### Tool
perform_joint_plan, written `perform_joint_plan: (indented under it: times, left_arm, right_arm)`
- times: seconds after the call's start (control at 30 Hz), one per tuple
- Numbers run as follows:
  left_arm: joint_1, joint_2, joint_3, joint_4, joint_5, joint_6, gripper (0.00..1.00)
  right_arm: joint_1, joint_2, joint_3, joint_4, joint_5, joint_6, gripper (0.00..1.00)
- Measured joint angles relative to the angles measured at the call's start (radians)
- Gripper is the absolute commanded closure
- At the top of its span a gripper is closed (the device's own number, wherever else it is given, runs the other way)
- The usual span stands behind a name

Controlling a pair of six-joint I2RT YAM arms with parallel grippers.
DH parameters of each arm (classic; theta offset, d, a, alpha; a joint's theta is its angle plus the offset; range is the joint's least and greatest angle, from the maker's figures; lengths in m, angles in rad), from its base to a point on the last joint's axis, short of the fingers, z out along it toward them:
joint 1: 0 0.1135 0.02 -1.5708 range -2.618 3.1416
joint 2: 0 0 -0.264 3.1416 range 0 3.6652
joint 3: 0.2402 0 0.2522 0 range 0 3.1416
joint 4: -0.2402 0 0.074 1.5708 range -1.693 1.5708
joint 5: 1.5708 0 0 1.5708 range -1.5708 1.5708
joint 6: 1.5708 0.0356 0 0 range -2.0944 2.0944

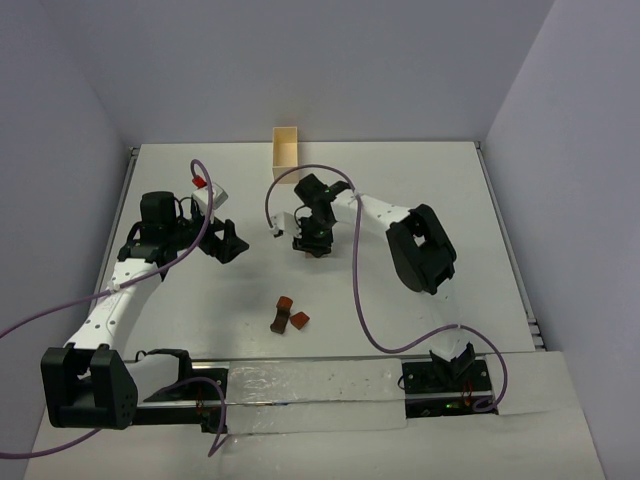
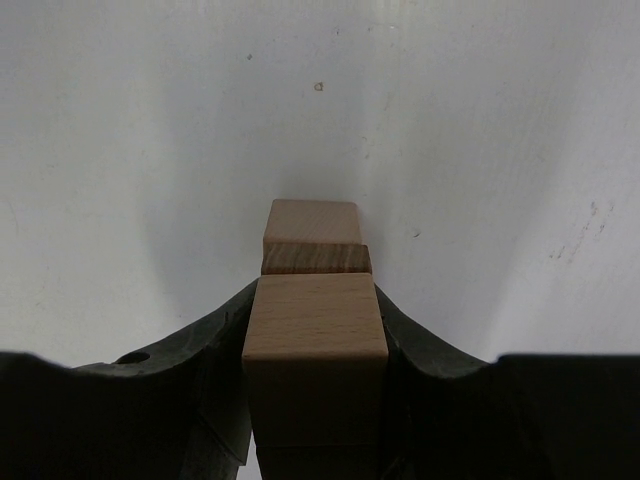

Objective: Build the wood block tower

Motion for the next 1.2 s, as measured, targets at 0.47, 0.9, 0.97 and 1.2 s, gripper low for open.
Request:
perform_joint_plan:
  times: [0.47,0.9,0.97,1.2]
  left_arm:
    - [0.000,0.001,0.000,0.004,-0.007,0.001,0.01]
    - [0.000,0.008,0.000,0.004,-0.007,0.001,0.01]
    - [0.000,0.010,0.000,0.003,-0.007,0.001,0.01]
    - [0.000,0.010,0.000,0.004,-0.007,0.001,0.01]
  right_arm:
    - [0.006,0.023,0.005,-0.008,0.006,0.008,0.39]
    - [0.006,0.026,0.008,-0.006,0.011,0.022,0.14]
    - [0.007,0.026,0.008,-0.006,0.011,0.022,0.14]
    - [0.007,0.026,0.011,-0.013,0.010,0.019,0.14]
